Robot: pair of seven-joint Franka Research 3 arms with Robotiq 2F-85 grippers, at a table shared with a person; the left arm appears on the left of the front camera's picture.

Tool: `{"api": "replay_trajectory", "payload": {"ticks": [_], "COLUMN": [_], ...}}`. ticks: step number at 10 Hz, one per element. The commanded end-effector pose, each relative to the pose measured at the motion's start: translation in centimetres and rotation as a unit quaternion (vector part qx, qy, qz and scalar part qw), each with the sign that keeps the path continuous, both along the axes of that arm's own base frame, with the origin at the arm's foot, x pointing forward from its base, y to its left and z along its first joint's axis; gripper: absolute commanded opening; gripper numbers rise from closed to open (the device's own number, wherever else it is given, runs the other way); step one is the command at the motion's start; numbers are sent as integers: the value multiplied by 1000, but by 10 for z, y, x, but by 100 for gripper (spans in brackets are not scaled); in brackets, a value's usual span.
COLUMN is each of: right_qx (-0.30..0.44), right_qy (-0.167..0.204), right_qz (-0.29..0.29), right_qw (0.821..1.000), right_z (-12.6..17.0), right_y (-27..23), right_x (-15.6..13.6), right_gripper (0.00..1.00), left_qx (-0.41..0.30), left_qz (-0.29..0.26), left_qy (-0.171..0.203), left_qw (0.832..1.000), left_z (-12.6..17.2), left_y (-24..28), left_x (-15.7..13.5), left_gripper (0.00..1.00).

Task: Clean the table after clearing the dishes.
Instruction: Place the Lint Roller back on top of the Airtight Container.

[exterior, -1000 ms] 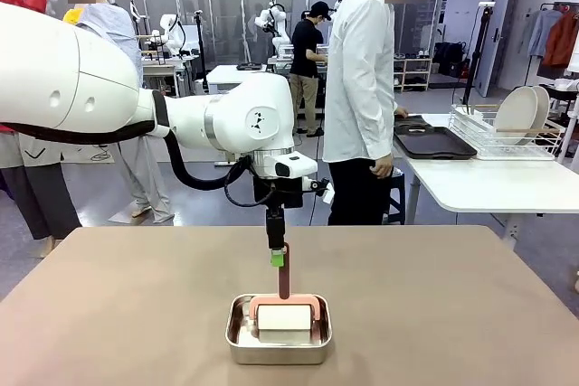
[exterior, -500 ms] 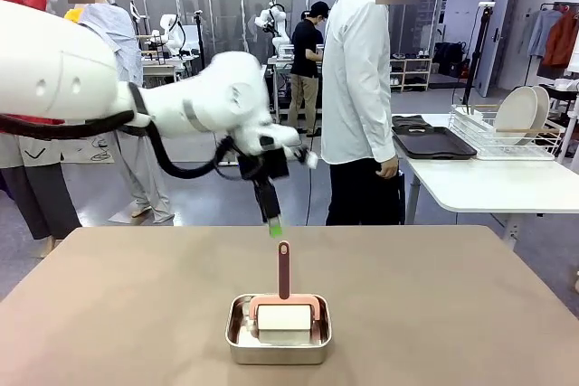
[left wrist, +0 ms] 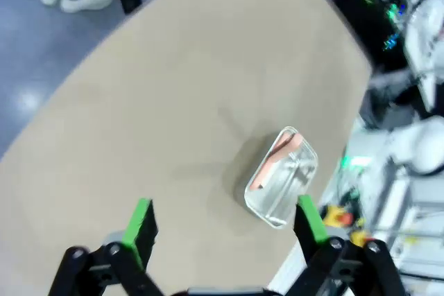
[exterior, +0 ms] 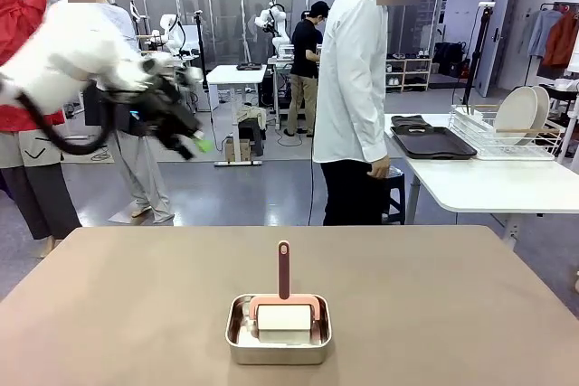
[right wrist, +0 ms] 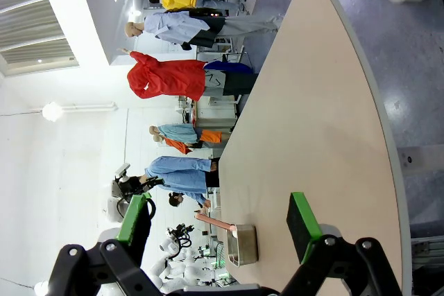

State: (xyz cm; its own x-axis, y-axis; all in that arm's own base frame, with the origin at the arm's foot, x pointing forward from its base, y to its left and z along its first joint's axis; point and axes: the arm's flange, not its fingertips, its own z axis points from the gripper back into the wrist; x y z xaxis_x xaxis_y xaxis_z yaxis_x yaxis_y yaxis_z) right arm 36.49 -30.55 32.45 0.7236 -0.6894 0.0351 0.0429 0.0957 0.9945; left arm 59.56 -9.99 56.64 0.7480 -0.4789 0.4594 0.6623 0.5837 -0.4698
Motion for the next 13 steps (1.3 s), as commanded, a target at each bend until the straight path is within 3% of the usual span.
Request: {"api": "replay_trajectory", "payload": {"ticks": [1,2,4,6,8,12,13], "right_qx": [2,2,2,2,2,2,2], "right_qy": [-1,-1,-1,-1,-1,-1,-1], "right_qz": [-1,-1,-1,-1,-1,-1,-1], "right_qw": [1000,1000,1000,1000,1000,1000,1000], "right_z": [4,4,4,4,4,4,4], "right_y": [1,1,1,1,1,1,1], "right_x": [-1,-1,-1,-1,-1,-1,-1], "right_gripper": [100,100,100,100,100,100,100], "left_qx": [-77,-101,-152,-208,-211,-204,-226], "left_qz": [165,240,340,417,478,558,536], "left_qy": [-4,3,10,7,15,22,7], "left_qw": [983,965,928,885,853,804,814], "left_z": [-23,-33,-60,-75,-81,-97,-98], "left_y": [99,150,225,281,314,347,343], "left_x": [-38,-53,-86,-121,-145,-173,-167], "left_gripper": [100,100,100,100,100,100,100]}}
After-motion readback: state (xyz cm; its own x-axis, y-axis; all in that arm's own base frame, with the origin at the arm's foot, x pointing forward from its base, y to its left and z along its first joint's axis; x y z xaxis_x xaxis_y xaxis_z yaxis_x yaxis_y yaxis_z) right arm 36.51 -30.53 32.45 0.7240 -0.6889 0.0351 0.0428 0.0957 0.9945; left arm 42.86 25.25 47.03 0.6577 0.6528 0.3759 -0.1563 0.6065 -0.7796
